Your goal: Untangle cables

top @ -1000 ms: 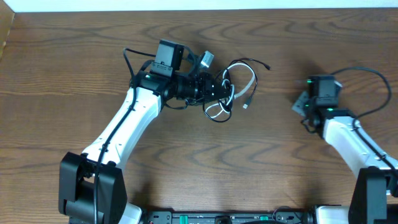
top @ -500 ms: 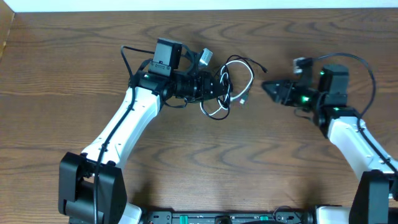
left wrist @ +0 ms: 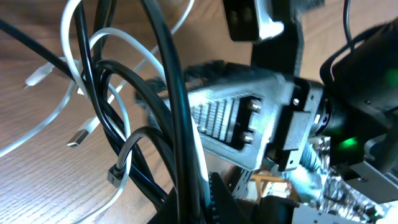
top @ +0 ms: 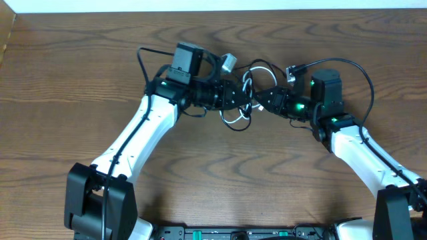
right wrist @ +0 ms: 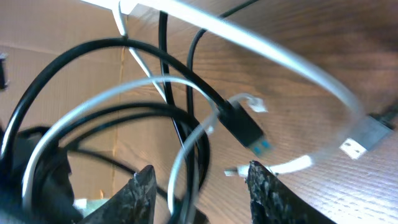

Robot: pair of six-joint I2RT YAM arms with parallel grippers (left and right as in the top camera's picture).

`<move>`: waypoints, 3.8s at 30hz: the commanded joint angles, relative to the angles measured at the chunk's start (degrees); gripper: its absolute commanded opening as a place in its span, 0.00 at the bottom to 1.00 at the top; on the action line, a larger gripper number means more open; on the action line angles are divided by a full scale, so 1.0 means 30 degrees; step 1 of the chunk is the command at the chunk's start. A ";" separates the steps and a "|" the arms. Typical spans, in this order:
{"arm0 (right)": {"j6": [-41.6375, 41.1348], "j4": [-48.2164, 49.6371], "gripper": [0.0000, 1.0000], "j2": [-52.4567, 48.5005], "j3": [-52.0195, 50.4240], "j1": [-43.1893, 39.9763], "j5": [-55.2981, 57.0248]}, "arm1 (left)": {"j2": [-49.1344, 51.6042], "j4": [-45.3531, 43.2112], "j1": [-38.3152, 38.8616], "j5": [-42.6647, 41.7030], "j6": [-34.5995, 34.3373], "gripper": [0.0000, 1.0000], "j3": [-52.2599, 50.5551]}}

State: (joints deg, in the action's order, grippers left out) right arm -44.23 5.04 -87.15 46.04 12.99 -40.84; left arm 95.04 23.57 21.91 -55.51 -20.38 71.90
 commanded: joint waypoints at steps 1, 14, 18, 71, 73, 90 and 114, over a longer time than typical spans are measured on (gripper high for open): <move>-0.1392 0.0036 0.41 -0.0240 0.0277 0.0299 0.0940 | -0.0291 -0.0160 0.0474 0.0612 0.0925 0.07 0.0109; -0.2186 -0.0073 0.38 -0.0255 0.0270 0.0364 0.1821 | -0.0291 -0.1042 0.0896 0.0823 0.0918 0.07 0.0109; -0.2353 -0.0015 0.37 -0.0277 0.0270 0.0503 0.2106 | -0.0284 -0.1107 0.1166 0.0896 0.0925 0.08 0.0109; 0.9916 -0.9180 0.55 -0.0780 0.3599 -0.7023 -0.4182 | -0.0291 -0.5042 -0.3847 -0.0962 -2.5573 0.07 0.0109; 0.9224 -0.9194 0.55 -0.0780 0.3599 -0.6878 -0.2914 | -0.0291 -0.5049 -0.3497 -0.1654 -2.8480 0.08 0.0109; 0.7322 -1.3253 0.57 -0.0780 0.3599 -0.6885 0.6040 | -0.0175 0.2506 0.5399 2.4494 -1.9839 0.42 0.0109; 0.7905 -1.3420 0.60 -0.0780 0.3599 -0.6812 0.5931 | -0.0175 0.2463 0.4874 1.8134 0.2397 0.61 0.0146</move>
State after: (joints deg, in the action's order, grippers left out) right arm -21.50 -35.03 -89.23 56.23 -7.68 -23.49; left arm 90.54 29.12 38.59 1.67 -5.13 71.57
